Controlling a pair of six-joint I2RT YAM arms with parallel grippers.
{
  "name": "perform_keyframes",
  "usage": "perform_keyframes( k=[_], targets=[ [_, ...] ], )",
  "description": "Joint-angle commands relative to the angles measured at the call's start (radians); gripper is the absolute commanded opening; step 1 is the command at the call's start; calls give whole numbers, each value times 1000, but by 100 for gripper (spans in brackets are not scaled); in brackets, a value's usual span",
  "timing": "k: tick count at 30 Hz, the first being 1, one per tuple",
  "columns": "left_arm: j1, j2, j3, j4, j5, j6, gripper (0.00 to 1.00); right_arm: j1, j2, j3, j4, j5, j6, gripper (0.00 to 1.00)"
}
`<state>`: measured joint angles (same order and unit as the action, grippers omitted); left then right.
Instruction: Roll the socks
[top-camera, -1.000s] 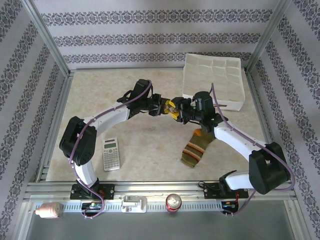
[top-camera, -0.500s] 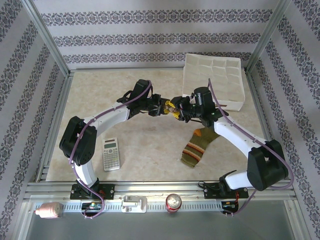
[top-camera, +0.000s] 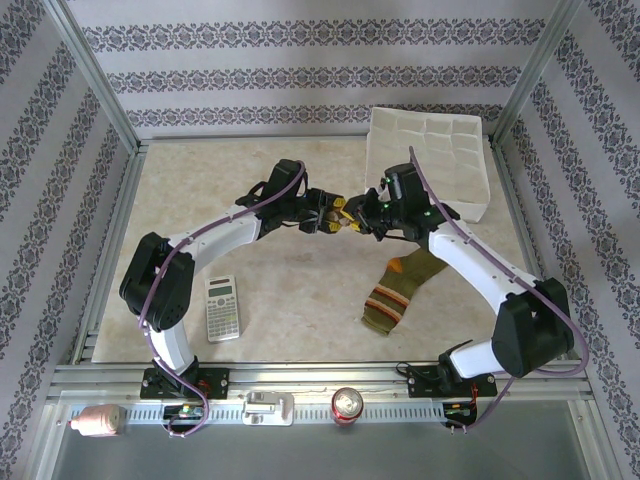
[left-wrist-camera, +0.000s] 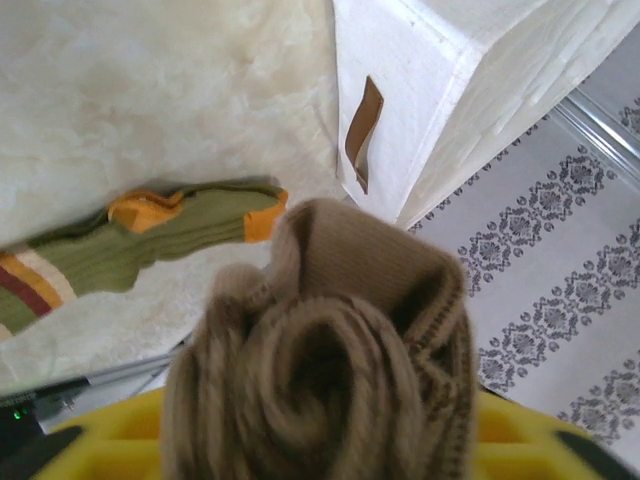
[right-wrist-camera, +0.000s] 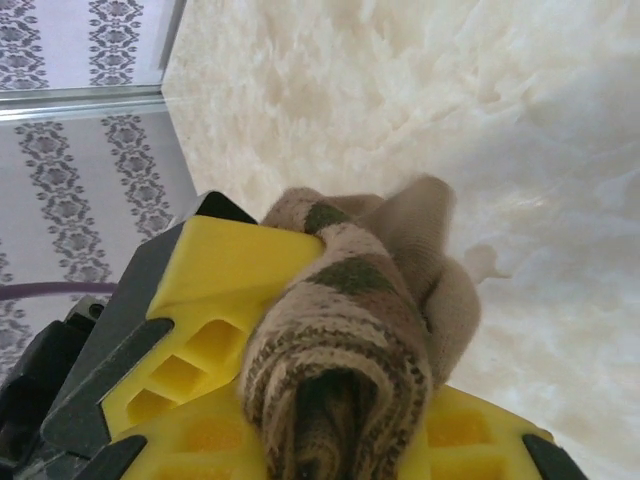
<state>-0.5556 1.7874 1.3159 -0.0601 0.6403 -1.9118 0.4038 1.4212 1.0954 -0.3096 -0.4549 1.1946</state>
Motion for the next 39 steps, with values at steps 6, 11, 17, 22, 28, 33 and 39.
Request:
perform_keyframes(
  k=[6, 11, 17, 22, 28, 33, 39],
  targets=[
    [14, -60, 140, -375, -86, 254, 79, -35, -42, 144, -267, 176, -301, 0],
    [38, -100, 134, -485, -160, 332, 81, -99, -7, 260, -417, 244, -485, 0],
    [38, -148, 80, -519, -206, 425, 77, -169, 163, 491, -544, 327, -772, 0],
    [37, -233, 21, -519, -260, 564, 75, -210, 334, 647, -572, 325, -843, 0],
    [36, -388, -76, -454, -350, 693, 75, -223, 527, 838, -643, 353, -866, 0],
    [38, -446, -117, -446, -375, 715, 74, -223, 629, 908, -690, 368, -855, 0],
    [41, -467, -115, -461, -388, 739, 74, -220, 649, 886, -714, 399, -830, 0]
  ],
)
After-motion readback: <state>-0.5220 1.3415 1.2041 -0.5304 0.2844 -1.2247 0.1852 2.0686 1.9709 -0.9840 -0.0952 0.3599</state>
